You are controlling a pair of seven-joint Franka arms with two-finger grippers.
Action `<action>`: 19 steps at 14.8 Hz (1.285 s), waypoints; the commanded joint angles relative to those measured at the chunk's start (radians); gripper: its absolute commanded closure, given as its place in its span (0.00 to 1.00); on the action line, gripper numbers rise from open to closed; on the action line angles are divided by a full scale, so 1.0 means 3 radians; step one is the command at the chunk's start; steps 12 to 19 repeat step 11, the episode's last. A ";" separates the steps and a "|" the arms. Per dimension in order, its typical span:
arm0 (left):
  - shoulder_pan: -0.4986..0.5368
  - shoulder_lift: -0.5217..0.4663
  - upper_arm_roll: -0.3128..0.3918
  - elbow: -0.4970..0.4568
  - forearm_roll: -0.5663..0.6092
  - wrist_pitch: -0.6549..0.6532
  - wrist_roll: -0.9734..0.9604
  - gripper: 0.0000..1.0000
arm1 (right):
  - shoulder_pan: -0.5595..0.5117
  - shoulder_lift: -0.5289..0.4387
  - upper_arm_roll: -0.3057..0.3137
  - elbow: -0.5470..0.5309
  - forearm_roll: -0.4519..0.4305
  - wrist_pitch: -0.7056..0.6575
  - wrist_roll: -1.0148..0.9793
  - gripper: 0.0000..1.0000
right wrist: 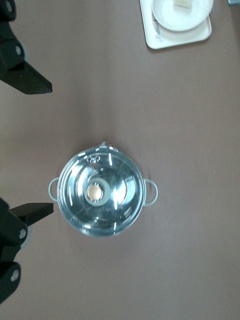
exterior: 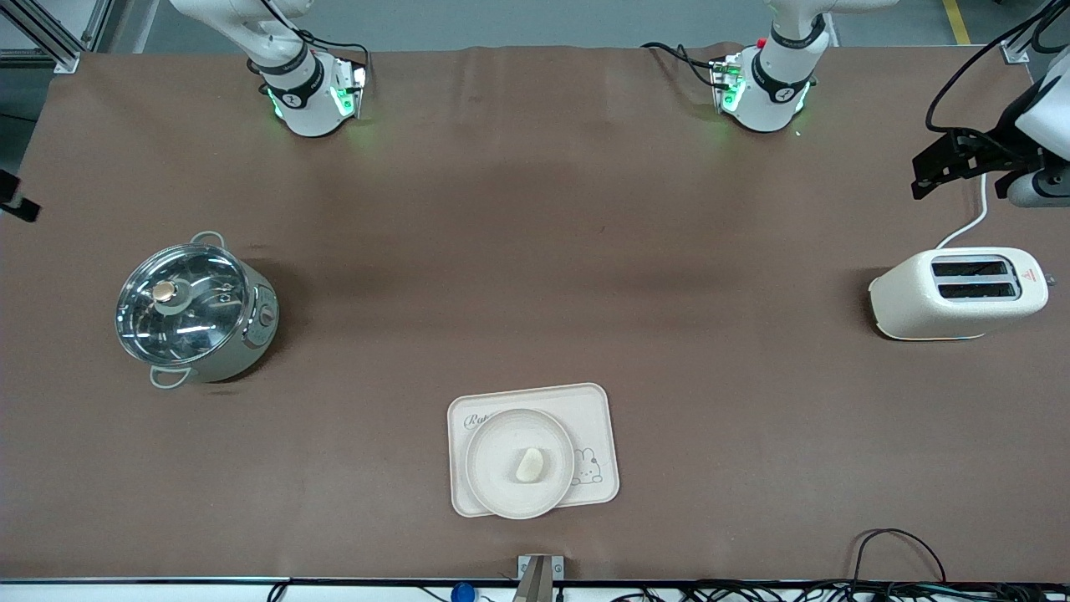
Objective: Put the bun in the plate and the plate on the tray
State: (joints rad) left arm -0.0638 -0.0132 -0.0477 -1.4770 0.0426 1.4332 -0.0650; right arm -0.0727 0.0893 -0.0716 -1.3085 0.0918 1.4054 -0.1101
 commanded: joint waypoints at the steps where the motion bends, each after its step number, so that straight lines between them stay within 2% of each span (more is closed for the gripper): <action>1: 0.0003 -0.0074 -0.0015 -0.0027 0.0011 -0.0022 0.0074 0.00 | -0.0269 -0.0052 0.0377 -0.0173 -0.0127 0.0065 0.0004 0.04; 6: -0.0002 -0.0048 -0.0015 0.0035 0.0006 -0.0017 0.0104 0.00 | -0.0202 -0.0047 0.0407 -0.0541 -0.0229 0.0525 -0.0027 0.05; 11: -0.0018 -0.0038 -0.0025 0.0050 0.0011 -0.0017 0.0089 0.00 | -0.0243 -0.0047 0.0397 -0.0532 -0.0372 0.0516 -0.0149 0.05; 19: -0.0018 -0.0038 -0.0025 0.0050 0.0011 -0.0017 0.0089 0.00 | -0.0243 -0.0047 0.0397 -0.0532 -0.0372 0.0516 -0.0149 0.05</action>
